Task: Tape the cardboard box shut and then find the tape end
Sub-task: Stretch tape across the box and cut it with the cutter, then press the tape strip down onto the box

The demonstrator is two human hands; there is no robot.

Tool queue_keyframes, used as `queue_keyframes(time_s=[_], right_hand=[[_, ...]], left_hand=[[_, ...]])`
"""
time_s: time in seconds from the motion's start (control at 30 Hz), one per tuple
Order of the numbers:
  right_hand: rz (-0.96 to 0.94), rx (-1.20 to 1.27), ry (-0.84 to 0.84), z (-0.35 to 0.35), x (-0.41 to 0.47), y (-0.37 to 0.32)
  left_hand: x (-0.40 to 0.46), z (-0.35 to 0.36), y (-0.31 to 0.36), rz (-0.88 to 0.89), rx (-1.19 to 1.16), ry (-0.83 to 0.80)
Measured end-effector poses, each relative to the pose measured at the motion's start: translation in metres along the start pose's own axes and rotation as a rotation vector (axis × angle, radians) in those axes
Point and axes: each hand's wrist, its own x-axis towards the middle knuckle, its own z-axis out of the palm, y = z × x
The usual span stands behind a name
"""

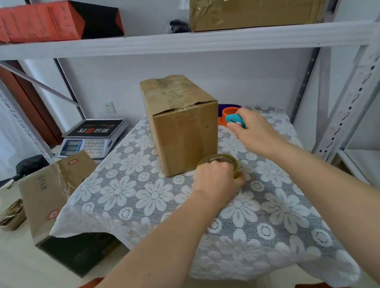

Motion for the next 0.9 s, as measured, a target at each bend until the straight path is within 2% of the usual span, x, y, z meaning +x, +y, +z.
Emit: queue_keyframes(time_s=[0.13,0.27,0.37,0.47,0.57,0.67,0.73,0.83,0.9], right_hand=[[0.140,-0.010,-0.020,0.007,-0.003,0.029],[0.294,0.054,-0.085,0.020,-0.012,0.047],[0.431,0.011,-0.141,0.034,-0.016,0.056],[0.475,-0.084,-0.190,0.039,-0.018,0.058],[0.426,-0.103,-0.106,0.037,-0.014,0.049],[0.269,0.098,0.093,0.033,-0.003,0.029],[0.168,0.235,0.114,0.031,0.003,0.008],[0.080,0.433,0.090,0.030,0.010,-0.028],[0.047,0.537,0.070,0.032,0.016,-0.046]], left_hand=[[0.001,0.010,0.002,0.107,0.098,0.031],[0.001,0.016,0.001,0.084,0.118,0.033],[-0.001,0.015,0.003,0.068,0.119,0.063],[-0.003,0.015,0.004,0.045,0.080,0.102],[-0.002,0.013,-0.008,0.104,-0.044,0.355],[0.004,-0.005,-0.023,0.130,-0.115,0.643],[0.009,-0.023,-0.036,0.100,-0.113,0.799],[0.018,-0.047,-0.057,-0.085,-0.118,0.838],[0.023,-0.059,-0.071,-0.248,-0.168,0.760]])
